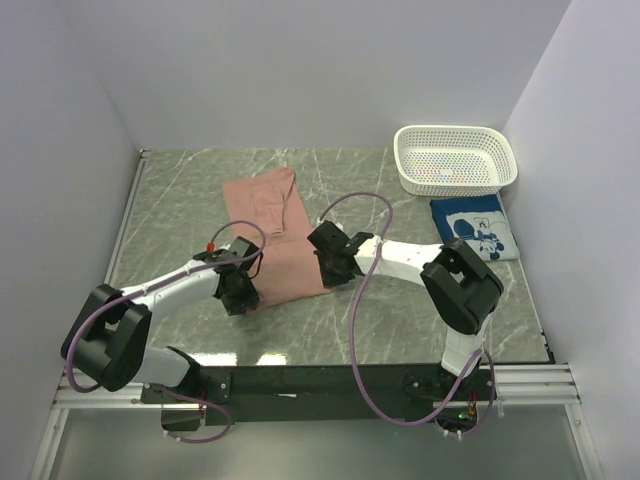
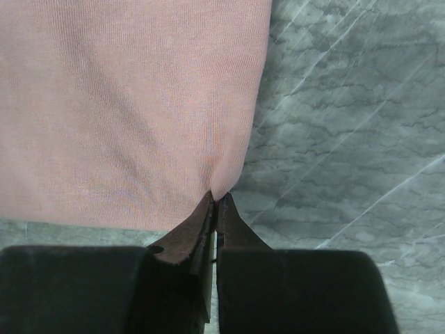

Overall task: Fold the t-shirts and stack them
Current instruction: Fold the tshirt

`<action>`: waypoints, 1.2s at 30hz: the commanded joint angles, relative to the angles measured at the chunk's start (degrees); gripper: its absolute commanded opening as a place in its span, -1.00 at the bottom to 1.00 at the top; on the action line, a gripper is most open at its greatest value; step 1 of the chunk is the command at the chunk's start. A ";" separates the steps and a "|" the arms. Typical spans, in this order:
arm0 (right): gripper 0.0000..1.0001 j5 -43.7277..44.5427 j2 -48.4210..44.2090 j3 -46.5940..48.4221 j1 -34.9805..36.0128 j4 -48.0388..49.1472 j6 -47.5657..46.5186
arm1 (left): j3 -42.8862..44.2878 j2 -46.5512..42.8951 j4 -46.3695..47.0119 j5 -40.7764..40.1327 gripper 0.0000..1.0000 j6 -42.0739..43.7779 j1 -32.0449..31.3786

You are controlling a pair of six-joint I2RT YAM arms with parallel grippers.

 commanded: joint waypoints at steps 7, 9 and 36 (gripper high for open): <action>-1.00 -2.14 3.69 -4.74 1.95 -8.27 -0.74 | -2.68 5.66 3.57 3.24 -0.79 -1.18 -2.65; -1.00 -2.40 3.07 -5.09 2.13 -8.89 -1.00 | -3.03 5.04 2.53 3.59 -0.99 -1.27 -3.09; -1.00 -2.05 -28.68 1.39 1.96 -39.04 -1.60 | 14.18 -16.15 -21.39 10.35 -0.99 0.11 -12.69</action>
